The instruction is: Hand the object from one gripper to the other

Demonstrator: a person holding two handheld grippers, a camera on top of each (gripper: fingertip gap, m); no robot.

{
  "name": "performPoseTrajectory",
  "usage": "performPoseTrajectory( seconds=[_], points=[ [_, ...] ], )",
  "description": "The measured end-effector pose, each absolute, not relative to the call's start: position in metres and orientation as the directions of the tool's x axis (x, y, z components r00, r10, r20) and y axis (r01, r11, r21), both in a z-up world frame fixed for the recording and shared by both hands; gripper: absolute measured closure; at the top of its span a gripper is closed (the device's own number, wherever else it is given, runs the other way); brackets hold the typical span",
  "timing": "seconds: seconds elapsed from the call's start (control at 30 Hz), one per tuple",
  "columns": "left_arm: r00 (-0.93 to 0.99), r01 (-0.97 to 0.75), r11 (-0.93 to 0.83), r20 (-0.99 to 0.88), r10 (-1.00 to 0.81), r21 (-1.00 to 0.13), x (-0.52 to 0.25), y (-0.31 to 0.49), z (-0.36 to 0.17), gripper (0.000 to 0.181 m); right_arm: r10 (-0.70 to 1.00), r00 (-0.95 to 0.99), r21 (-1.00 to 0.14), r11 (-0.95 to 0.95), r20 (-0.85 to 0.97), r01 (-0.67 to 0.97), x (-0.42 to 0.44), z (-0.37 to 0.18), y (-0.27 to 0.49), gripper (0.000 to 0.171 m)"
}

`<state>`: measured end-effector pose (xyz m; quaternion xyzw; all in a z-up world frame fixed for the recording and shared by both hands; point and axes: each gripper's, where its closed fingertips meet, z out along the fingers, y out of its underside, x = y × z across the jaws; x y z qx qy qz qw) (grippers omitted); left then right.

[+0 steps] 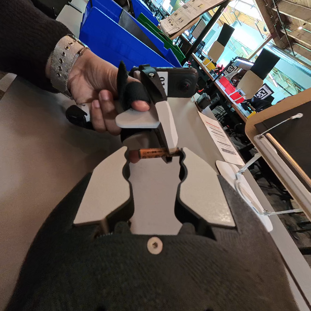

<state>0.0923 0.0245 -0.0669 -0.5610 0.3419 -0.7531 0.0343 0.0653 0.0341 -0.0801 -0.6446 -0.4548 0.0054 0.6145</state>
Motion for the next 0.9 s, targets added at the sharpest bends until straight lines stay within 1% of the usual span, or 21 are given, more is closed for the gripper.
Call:
performPoseTrajectory(
  seconds=[0.1,0.33,0.37,0.43,0.57,0.67,0.73,0.9],
  points=[
    [-0.366,-0.347,-0.756,0.822,-0.436,-0.555,0.092,0.023,-0.069,0.171,0.566,0.582,-0.774,0.173,0.584,0.609,0.068,-0.08,0.036,0.123],
    [-0.374,-0.325,-0.752,0.808,-0.456,-0.574,0.093,0.023,-0.067,0.171,0.547,0.59,-0.767,0.163,0.594,0.621,0.071,-0.077,0.038,0.124],
    [-0.366,-0.307,-0.754,0.803,-0.469,-0.581,0.094,0.025,-0.067,0.168,0.537,0.596,-0.765,0.158,0.597,0.625,0.074,-0.077,0.039,0.124],
    [-0.34,-0.262,-0.769,0.801,-0.493,-0.584,0.095,0.034,-0.067,0.156,0.514,0.615,-0.769,0.149,0.598,0.622,0.079,-0.074,0.041,0.124],
    [-0.326,-0.195,-0.804,0.81,-0.488,-0.563,0.093,0.049,-0.062,0.154,0.435,0.696,-0.8,0.108,0.572,0.59,0.1,-0.06,0.046,0.124],
    [-0.327,-0.177,-0.814,0.813,-0.482,-0.554,0.092,0.052,-0.061,0.153,0.346,0.78,-0.843,0.07,0.521,0.533,0.125,-0.043,0.046,0.124],
    [-0.331,-0.18,-0.813,0.812,-0.48,-0.554,0.093,0.05,-0.06,0.153,0.258,0.828,-0.864,0.062,0.498,0.5,0.149,-0.027,0.042,0.124],
    [-0.331,-0.202,-0.797,0.805,-0.492,-0.57,0.096,0.043,-0.062,0.153,-0.07,0.884,-0.882,0.067,0.462,0.466,0.241,0.021,0.009,0.124]
  ],
)
